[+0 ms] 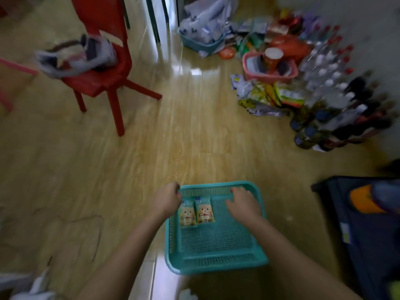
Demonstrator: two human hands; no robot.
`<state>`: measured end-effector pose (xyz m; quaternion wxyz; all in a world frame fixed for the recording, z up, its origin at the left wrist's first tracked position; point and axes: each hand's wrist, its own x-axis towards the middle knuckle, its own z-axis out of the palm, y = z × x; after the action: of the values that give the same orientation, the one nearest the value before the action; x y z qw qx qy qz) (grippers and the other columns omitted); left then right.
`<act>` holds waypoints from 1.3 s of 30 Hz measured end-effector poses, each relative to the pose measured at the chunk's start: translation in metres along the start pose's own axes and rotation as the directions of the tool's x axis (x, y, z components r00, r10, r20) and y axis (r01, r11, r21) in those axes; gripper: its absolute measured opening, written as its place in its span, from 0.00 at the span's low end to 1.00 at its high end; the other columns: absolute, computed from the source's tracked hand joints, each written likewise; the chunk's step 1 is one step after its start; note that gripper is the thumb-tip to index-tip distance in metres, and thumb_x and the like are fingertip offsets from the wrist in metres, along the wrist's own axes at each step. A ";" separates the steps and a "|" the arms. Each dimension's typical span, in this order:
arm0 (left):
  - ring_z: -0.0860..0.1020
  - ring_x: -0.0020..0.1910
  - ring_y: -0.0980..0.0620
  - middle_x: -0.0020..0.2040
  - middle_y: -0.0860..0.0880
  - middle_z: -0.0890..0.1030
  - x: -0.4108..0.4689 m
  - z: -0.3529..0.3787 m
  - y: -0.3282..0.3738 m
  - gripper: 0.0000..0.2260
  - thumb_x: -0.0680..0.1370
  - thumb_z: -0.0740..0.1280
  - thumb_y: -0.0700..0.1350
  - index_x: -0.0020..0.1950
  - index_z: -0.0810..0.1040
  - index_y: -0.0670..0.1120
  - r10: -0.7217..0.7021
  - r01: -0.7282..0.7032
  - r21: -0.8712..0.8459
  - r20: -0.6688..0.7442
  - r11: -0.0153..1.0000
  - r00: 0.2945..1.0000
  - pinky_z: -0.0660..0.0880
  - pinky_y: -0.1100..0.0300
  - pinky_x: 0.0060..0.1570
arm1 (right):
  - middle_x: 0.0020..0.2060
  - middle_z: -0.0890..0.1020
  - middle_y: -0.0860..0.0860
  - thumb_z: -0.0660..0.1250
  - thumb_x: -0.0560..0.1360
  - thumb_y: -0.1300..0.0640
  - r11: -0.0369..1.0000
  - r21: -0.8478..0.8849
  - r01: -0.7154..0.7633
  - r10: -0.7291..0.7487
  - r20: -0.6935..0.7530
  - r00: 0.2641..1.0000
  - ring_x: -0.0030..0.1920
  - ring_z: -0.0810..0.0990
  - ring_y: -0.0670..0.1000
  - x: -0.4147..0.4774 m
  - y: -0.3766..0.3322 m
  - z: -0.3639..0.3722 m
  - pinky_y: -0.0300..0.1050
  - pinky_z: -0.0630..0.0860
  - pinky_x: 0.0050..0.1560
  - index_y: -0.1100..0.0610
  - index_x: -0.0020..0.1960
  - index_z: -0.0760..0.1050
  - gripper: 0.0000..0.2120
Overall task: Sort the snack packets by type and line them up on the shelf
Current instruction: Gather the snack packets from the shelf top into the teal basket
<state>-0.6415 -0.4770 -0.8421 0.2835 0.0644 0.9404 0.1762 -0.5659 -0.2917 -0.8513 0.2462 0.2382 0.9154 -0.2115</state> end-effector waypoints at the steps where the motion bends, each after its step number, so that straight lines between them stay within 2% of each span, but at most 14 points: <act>1: 0.77 0.57 0.45 0.60 0.44 0.79 -0.024 -0.039 0.022 0.14 0.80 0.58 0.43 0.63 0.74 0.42 0.044 -0.043 0.009 -0.036 0.999 0.998 0.73 0.55 0.51 | 0.65 0.72 0.53 0.56 0.79 0.54 1.000 0.024 0.007 -0.006 -0.042 0.999 0.66 0.69 0.55 -0.024 -0.007 -0.039 0.51 0.70 0.63 0.56 0.69 0.66 0.19; 5: 0.78 0.57 0.46 0.59 0.46 0.80 -0.122 -0.187 0.125 0.15 0.80 0.57 0.45 0.64 0.74 0.44 0.204 -0.192 0.088 -0.161 0.977 0.966 0.76 0.53 0.53 | 0.63 0.74 0.52 0.56 0.79 0.56 0.993 0.091 0.071 -0.050 -0.209 0.977 0.65 0.69 0.54 -0.130 -0.038 -0.201 0.51 0.71 0.62 0.55 0.67 0.69 0.17; 10: 0.78 0.57 0.46 0.57 0.48 0.81 -0.237 -0.326 0.251 0.14 0.79 0.58 0.47 0.63 0.75 0.47 0.407 -0.371 0.179 -0.258 0.911 0.876 0.75 0.54 0.53 | 0.62 0.75 0.51 0.56 0.78 0.55 0.988 0.047 0.149 -0.115 -0.429 0.896 0.63 0.71 0.54 -0.257 -0.064 -0.389 0.49 0.71 0.58 0.53 0.64 0.71 0.16; 13: 0.78 0.55 0.45 0.55 0.48 0.81 -0.301 -0.385 0.323 0.12 0.78 0.59 0.47 0.60 0.75 0.47 0.557 -0.520 0.201 -0.321 0.830 0.766 0.75 0.53 0.50 | 0.60 0.76 0.52 0.56 0.78 0.53 0.990 0.020 0.142 -0.105 -0.569 0.816 0.61 0.73 0.54 -0.336 -0.063 -0.486 0.50 0.73 0.57 0.54 0.61 0.72 0.14; 17: 0.79 0.52 0.44 0.52 0.46 0.81 -0.375 -0.420 0.403 0.11 0.78 0.60 0.48 0.56 0.77 0.46 0.729 -0.702 0.233 -0.365 0.673 0.579 0.76 0.50 0.48 | 0.59 0.77 0.54 0.58 0.78 0.53 0.995 0.030 0.092 -0.041 -0.726 0.687 0.60 0.73 0.57 -0.431 -0.038 -0.566 0.50 0.71 0.57 0.55 0.61 0.73 0.14; 21: 0.79 0.52 0.41 0.51 0.44 0.82 -0.438 -0.426 0.476 0.10 0.77 0.62 0.49 0.53 0.78 0.46 0.853 -0.833 0.261 -0.345 0.488 0.391 0.76 0.49 0.49 | 0.60 0.76 0.53 0.56 0.78 0.53 0.997 0.031 -0.068 0.065 -0.818 0.572 0.62 0.72 0.55 -0.523 0.011 -0.606 0.50 0.69 0.60 0.54 0.63 0.72 0.15; 25: 0.79 0.51 0.44 0.51 0.49 0.82 -0.507 -0.417 0.548 0.10 0.78 0.62 0.51 0.54 0.78 0.49 0.951 -0.931 0.271 -0.255 0.243 0.174 0.73 0.53 0.47 | 0.62 0.75 0.50 0.56 0.79 0.53 0.967 0.142 -0.213 0.219 -0.888 0.403 0.62 0.71 0.53 -0.629 0.069 -0.621 0.51 0.69 0.60 0.53 0.65 0.71 0.16; 29: 0.79 0.48 0.46 0.49 0.49 0.82 -0.583 -0.386 0.611 0.09 0.78 0.62 0.50 0.53 0.78 0.48 0.985 -0.984 0.176 -0.173 0.016 -0.015 0.73 0.54 0.43 | 0.62 0.75 0.50 0.57 0.79 0.52 0.889 0.274 -0.368 0.382 -0.886 0.264 0.63 0.71 0.53 -0.733 0.127 -0.613 0.51 0.70 0.59 0.52 0.65 0.70 0.16; 32: 0.79 0.50 0.46 0.50 0.49 0.82 -0.639 -0.353 0.645 0.10 0.78 0.62 0.51 0.55 0.78 0.49 0.979 -0.984 0.119 -0.136 -0.135 -0.151 0.74 0.52 0.47 | 0.61 0.76 0.52 0.58 0.78 0.53 0.800 0.371 -0.472 0.483 -0.865 0.139 0.62 0.72 0.55 -0.798 0.167 -0.595 0.51 0.72 0.58 0.54 0.62 0.73 0.14; 35: 0.78 0.52 0.46 0.51 0.49 0.81 -0.689 -0.317 0.672 0.11 0.78 0.61 0.51 0.56 0.78 0.50 0.972 -0.972 0.083 -0.061 -0.221 -0.227 0.74 0.52 0.49 | 0.59 0.77 0.53 0.60 0.77 0.54 0.695 0.476 -0.539 0.575 -0.818 0.018 0.61 0.74 0.57 -0.851 0.203 -0.573 0.52 0.73 0.57 0.54 0.60 0.75 0.13; 39: 0.77 0.54 0.44 0.53 0.48 0.81 -0.740 -0.268 0.700 0.10 0.78 0.62 0.52 0.55 0.78 0.50 0.972 -0.970 0.068 0.010 -0.235 -0.235 0.73 0.53 0.49 | 0.61 0.77 0.53 0.60 0.77 0.54 0.565 0.565 -0.601 0.672 -0.738 -0.062 0.62 0.74 0.56 -0.907 0.246 -0.546 0.50 0.72 0.58 0.54 0.60 0.75 0.14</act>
<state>-0.1610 -0.0688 0.0021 0.0129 0.7813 0.5419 0.3095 0.0702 -0.1215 0.0132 -0.2541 0.7152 0.6468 0.0748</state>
